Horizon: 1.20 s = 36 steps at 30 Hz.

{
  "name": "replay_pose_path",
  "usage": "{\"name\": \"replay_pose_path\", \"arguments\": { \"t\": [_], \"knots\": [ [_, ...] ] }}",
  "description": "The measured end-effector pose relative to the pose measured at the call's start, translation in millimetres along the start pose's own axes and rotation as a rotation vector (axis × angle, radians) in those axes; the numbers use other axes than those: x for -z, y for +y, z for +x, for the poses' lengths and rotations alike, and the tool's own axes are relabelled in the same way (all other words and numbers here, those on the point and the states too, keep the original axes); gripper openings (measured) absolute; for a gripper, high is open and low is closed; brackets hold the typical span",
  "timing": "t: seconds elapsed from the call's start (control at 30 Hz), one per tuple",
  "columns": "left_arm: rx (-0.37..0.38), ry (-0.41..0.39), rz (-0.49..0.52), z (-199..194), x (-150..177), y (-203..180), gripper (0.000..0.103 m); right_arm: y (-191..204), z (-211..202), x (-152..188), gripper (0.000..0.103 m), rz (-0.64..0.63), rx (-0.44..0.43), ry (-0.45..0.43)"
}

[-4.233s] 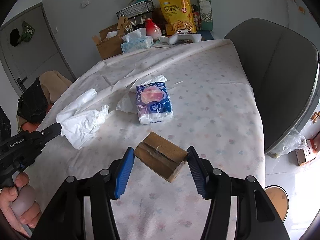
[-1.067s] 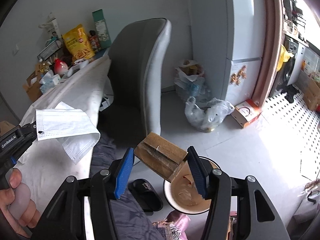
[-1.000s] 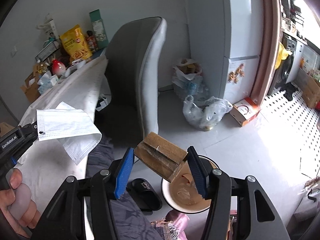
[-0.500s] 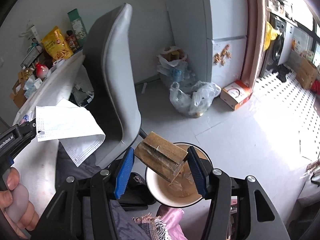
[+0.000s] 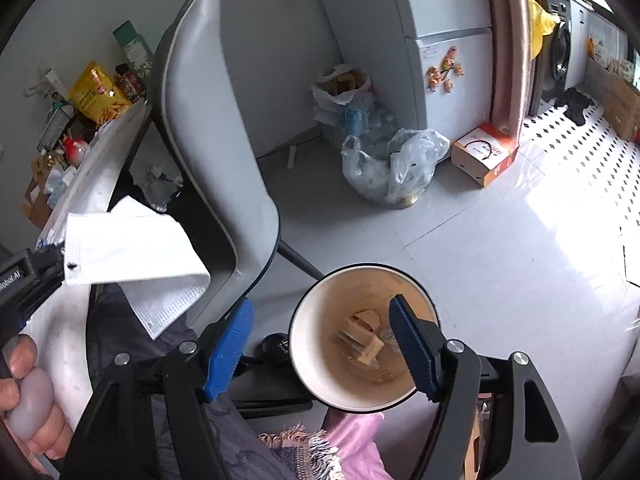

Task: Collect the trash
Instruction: 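Open the left gripper to drop the white mask into the bin, then move both tools back over the table toward the remaining trash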

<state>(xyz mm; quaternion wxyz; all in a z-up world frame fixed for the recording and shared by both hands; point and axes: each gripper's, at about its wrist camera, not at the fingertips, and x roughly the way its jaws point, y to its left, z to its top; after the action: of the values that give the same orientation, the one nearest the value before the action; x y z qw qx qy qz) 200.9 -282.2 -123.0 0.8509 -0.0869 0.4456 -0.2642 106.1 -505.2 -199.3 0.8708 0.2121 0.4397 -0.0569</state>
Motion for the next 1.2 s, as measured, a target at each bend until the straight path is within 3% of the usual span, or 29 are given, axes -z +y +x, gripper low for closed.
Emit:
{"name": "replay_pose_path", "arguments": {
  "t": [0.23,0.6,0.73,0.77,0.8,0.87,0.93,1.1,1.2],
  "knots": [
    [0.049,0.086,0.043,32.3,6.0,-27.1,0.003,-34.6,-25.5,2.3,0.069,0.056,0.044,-0.049],
    [0.063,0.168,0.094,81.0,19.3,-61.8,0.003,-78.2,-56.3,3.7,0.069,0.14,0.077,-0.109],
    [0.082,0.248,0.111,100.7,30.6,-70.0,0.007,-85.8,-56.2,5.4,0.07,0.164,0.087,-0.1],
    [0.082,0.253,0.106,101.9,32.8,-69.8,0.018,-85.3,-56.3,5.0,0.07,0.158,0.095,-0.095],
    [0.081,0.25,0.1,102.0,34.3,-70.8,0.038,-85.4,-57.0,4.9,0.07,0.154,0.105,-0.095],
    [0.09,0.23,0.085,97.4,36.5,-69.5,0.06,-84.1,-59.0,3.3,0.071,0.159,0.124,-0.089],
    [0.101,0.229,0.083,93.5,38.4,-69.6,0.063,-81.7,-61.6,1.3,0.071,0.17,0.128,-0.083],
    [0.128,0.185,0.067,76.2,34.3,-65.3,0.094,-69.2,-71.6,-4.2,0.073,0.161,0.15,-0.095],
    [0.134,0.166,0.054,63.4,29.2,-59.1,0.095,-59.1,-81.2,-5.3,0.078,0.152,0.159,-0.118]
  ]
}}
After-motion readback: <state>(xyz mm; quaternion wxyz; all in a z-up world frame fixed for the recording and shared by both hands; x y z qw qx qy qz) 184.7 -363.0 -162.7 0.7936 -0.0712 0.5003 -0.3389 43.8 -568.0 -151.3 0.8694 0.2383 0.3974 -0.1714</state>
